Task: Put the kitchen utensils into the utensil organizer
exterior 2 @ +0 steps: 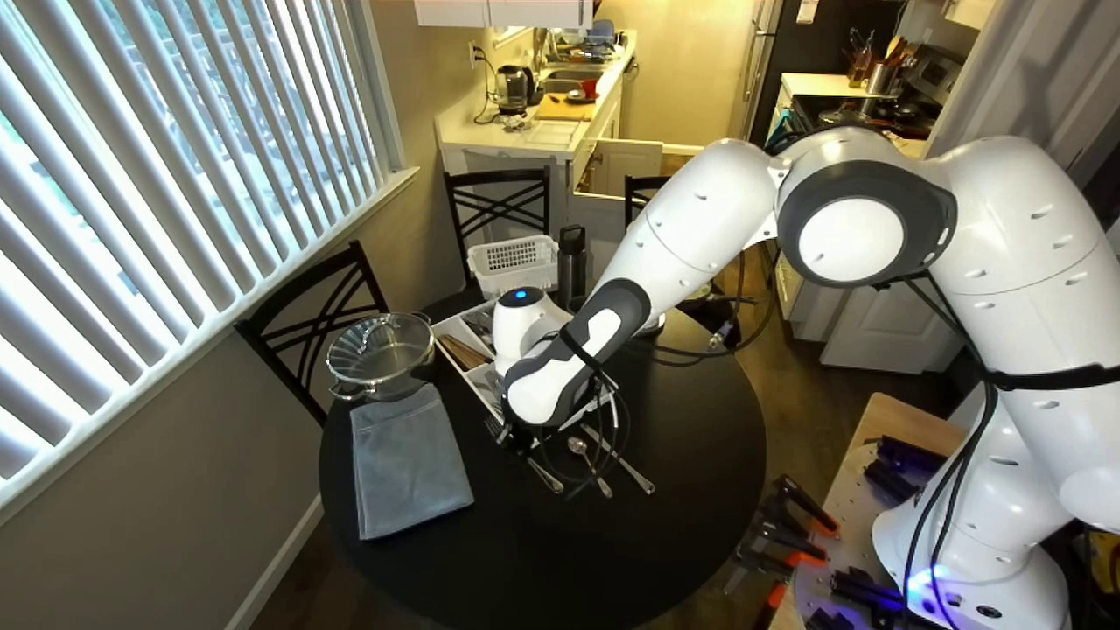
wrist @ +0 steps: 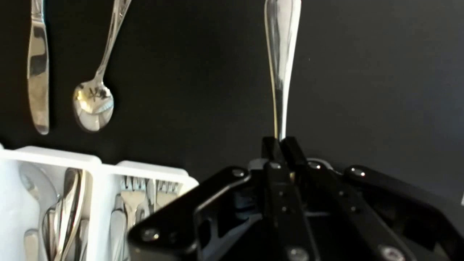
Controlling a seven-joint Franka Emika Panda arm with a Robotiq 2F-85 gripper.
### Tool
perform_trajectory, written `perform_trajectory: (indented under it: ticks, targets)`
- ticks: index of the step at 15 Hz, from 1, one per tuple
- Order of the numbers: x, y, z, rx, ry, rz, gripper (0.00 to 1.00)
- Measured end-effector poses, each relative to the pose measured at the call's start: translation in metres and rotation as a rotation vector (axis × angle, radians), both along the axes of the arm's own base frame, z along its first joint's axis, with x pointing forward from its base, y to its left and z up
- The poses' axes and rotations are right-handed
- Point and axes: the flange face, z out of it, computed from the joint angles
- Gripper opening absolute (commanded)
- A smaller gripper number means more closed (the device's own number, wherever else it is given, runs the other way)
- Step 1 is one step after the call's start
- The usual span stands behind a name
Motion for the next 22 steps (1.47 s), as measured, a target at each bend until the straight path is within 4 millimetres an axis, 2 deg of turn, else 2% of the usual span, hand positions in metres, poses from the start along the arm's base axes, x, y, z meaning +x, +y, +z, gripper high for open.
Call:
perform_trajectory:
  ticks: [4, 7, 9, 12, 16, 19, 20, 21, 22]
  targets:
    - [0.037, -0.036, 0.033, 0.009, -0.099, -0.096, 0.02]
    - [0.072, -0.066, 0.038, -0.014, -0.160, -0.135, 0.02]
    - [0.093, -0.081, 0.030, -0.032, -0.186, -0.147, 0.02]
    - [0.114, -0.088, 0.002, -0.039, -0.186, -0.156, 0.02]
    - [0.127, -0.083, -0.038, -0.040, -0.178, -0.150, 0.02]
    - [0.132, -0.080, -0.056, -0.042, -0.185, -0.143, 0.02]
    - [0.133, -0.080, -0.059, -0.042, -0.187, -0.142, 0.32]
    - [0.135, -0.080, -0.061, -0.043, -0.191, -0.141, 0.32]
    - [0.136, -0.080, -0.063, -0.043, -0.190, -0.140, 0.38]
